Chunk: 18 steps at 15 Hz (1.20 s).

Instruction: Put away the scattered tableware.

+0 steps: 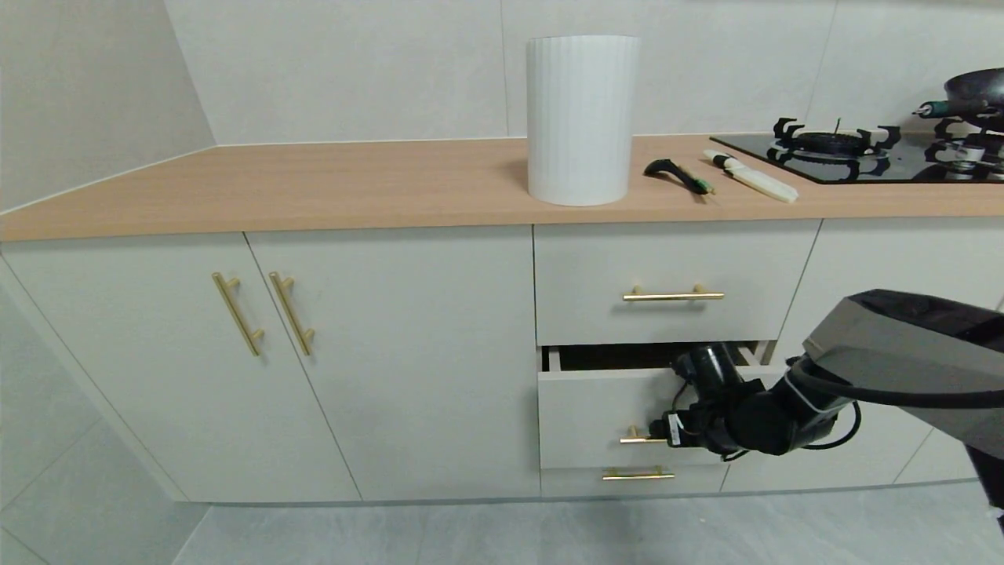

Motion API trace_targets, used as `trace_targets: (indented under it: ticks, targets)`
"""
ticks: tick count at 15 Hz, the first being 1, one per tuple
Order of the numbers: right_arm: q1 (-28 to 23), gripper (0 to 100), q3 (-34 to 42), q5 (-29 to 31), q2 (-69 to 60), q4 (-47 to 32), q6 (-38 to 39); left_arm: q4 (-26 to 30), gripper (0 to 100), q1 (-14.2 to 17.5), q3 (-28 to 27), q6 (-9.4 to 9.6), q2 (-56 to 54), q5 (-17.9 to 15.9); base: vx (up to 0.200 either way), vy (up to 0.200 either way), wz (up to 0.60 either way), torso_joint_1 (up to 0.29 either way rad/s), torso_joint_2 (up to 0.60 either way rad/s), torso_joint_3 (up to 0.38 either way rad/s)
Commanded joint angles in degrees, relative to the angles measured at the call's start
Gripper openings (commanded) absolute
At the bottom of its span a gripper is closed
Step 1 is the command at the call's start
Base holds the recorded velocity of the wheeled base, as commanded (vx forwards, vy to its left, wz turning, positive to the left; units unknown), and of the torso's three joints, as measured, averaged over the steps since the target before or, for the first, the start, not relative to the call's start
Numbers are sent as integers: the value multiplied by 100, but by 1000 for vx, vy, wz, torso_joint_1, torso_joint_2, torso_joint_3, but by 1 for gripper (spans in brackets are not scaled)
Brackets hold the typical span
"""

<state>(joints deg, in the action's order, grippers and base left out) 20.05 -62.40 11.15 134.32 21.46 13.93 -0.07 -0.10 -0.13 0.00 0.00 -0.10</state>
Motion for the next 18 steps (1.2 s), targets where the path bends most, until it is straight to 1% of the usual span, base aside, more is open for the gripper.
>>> trace_targets:
  ticks: [1,2,3,5,7,9,10,11,13,15,17,18]
  targets:
    - [333,100,387,-113,-1751,-854,22,-1,100,1,5,0,9,1,0,0,0,0,0,0]
    - [385,100,396,-131,-2085,-1100,22,-1,100,1,-4,0,9,1,0,0,0,0,0,0]
    - [482,100,396,-131,-2727,-1513,30,-1,100,1,-4,0,9,1,0,0,0,0,0,0]
    - [517,100,396,-131,-3342,-1732,22,-1,100,1,-4,0,9,1,0,0,0,0,0,0]
    - [517,100,396,-131,-3456,-1706,30,-1,100,1,5,0,9,1,0,0,0,0,0,0]
    - [508,100,352,-122,-3157,-1689,48,-1,100,1,-4,0,9,1,0,0,0,0,0,0]
    - [482,100,317,-105,-2770,-1565,48,-1,100,1,5,0,9,1,0,0,0,0,0,0]
    - [482,100,308,-96,-2454,-1240,48,-1,100,1,-4,0,9,1,0,0,0,0,0,0]
    - [482,100,343,-43,-1848,-379,48,-1,100,1,5,0,9,1,0,0,0,0,0,0]
    - [473,100,369,45,-1426,263,57,-1,100,1,5,0,9,1,0,0,0,0,0,0]
    - [456,100,396,291,-1136,755,39,-1,100,1,5,0,9,1,0,0,0,0,0,0]
    - [456,100,396,344,-1057,860,39,-1,100,1,-4,0,9,1,0,0,0,0,0,0]
